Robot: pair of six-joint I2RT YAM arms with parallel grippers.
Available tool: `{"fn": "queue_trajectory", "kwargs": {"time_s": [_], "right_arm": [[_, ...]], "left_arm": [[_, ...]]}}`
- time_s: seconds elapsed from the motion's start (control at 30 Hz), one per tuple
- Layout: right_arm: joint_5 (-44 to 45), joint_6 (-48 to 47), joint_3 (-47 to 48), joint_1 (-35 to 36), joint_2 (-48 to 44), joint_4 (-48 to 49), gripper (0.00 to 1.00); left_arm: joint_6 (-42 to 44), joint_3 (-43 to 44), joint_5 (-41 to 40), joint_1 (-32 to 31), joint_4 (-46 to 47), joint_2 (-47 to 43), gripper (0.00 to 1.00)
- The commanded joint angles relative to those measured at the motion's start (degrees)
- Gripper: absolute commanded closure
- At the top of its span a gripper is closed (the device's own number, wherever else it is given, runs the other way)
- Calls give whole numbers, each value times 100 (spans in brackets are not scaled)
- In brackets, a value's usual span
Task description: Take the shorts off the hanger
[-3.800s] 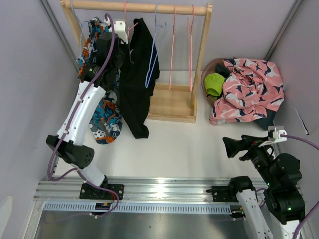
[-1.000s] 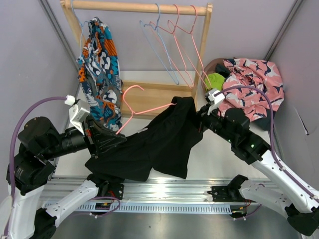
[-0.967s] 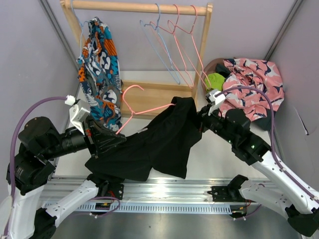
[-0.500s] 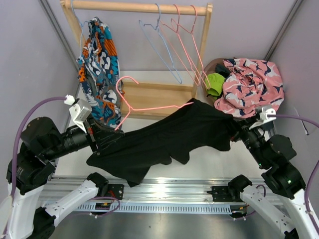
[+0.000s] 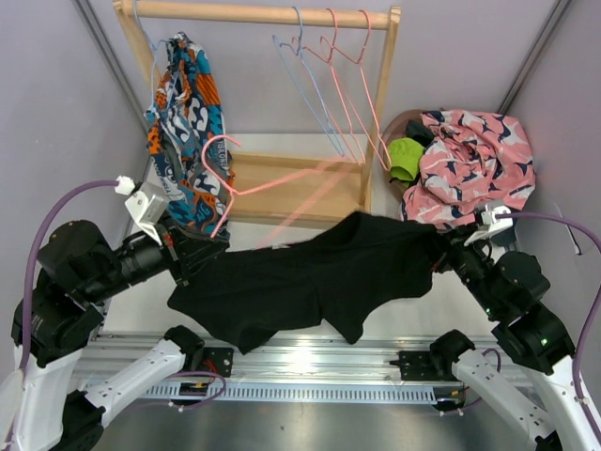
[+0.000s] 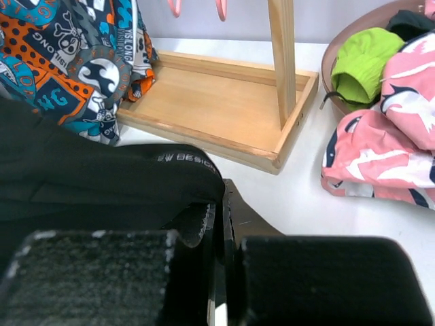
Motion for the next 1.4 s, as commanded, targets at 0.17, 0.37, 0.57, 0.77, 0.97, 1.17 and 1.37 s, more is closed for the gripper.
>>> {"fn": "queue_trajectory", "kwargs": {"time_s": [0.17,0.37,0.57,0.77,0.97,1.17,1.37], "right_arm": [[-863,257,-7,-123,315,140,100],[-1682,249,-69,446,887,483,100],[-1606,135,115,2045,1607,597,100],[119,55,397,4086,1995,553,100],[496,125,494,4421,1767,325,100],[619,257,397,4473,1459,97,100],[760,345,388,4535,1362,-35,100]], "left_arm": [[-120,206,-1129,15,627,8,100],[-190,101,-1287,15,1521,255,100],[-559,-505,-2709,15,2910,273,100],[-666,-875,-3783,15,3597,475,100],[-173,-559,-4082,15,3880,720,100],[125,-190,-4127,15,3713,1019,96],[539,678,-4223,50,3248,1800,100]]}}
